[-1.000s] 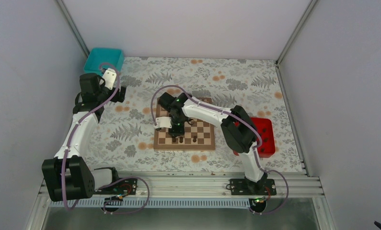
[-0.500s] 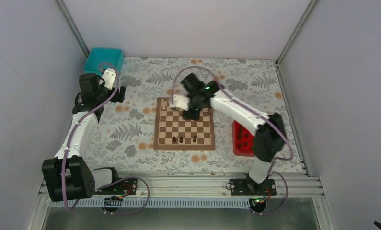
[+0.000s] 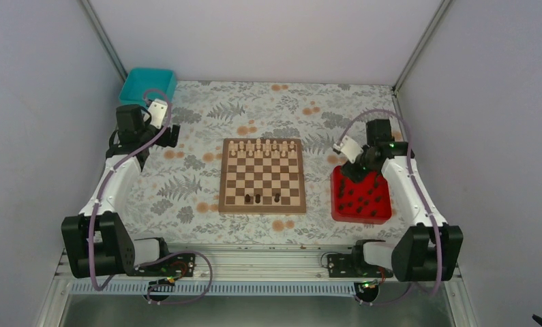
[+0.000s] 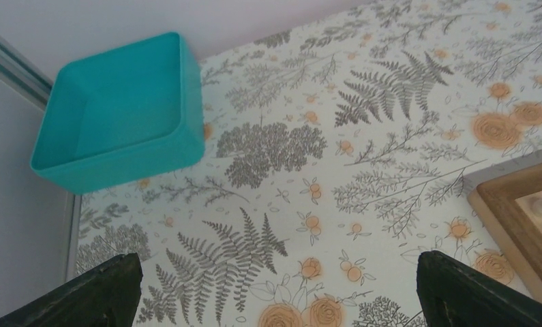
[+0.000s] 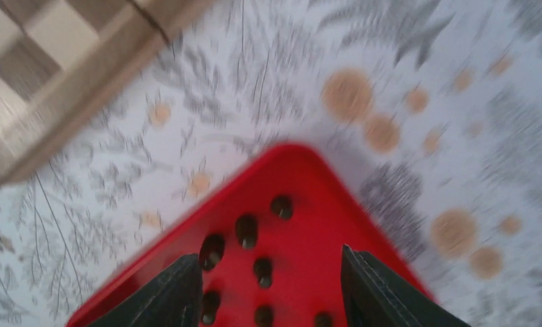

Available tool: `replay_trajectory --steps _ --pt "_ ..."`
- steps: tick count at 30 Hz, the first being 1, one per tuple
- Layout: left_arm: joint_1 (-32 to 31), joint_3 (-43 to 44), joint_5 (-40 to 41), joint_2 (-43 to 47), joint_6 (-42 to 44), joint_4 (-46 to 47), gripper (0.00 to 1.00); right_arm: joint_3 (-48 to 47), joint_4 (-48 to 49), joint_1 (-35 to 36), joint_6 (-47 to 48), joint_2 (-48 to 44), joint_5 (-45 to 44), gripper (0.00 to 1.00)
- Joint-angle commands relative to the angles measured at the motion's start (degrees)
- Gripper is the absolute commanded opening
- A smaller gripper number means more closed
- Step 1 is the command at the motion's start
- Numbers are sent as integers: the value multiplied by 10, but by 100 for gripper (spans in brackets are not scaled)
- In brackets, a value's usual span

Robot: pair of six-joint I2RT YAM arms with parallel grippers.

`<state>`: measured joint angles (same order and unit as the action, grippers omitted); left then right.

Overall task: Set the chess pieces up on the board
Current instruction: Pick up the chess piece from the storage box.

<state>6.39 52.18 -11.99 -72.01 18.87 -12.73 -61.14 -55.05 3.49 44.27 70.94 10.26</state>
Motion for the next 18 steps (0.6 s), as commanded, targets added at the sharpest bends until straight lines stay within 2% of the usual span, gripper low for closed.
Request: replay_trajectory --steps 1,4,8,14,18 --pt "4 18 22 -18 0 -12 100 56 21 -73 40 14 15 54" --pt "4 23 25 -31 0 -17 100 44 19 -157 57 40 38 54" --pt "5 28 33 -53 3 -24 100 30 18 -209 63 78 47 54" --pt "5 29 43 -67 7 -26 100 -3 -11 -199 47 153 112 50" --pt "6 34 40 -81 6 -32 100 15 -1 -165 35 165 116 50"
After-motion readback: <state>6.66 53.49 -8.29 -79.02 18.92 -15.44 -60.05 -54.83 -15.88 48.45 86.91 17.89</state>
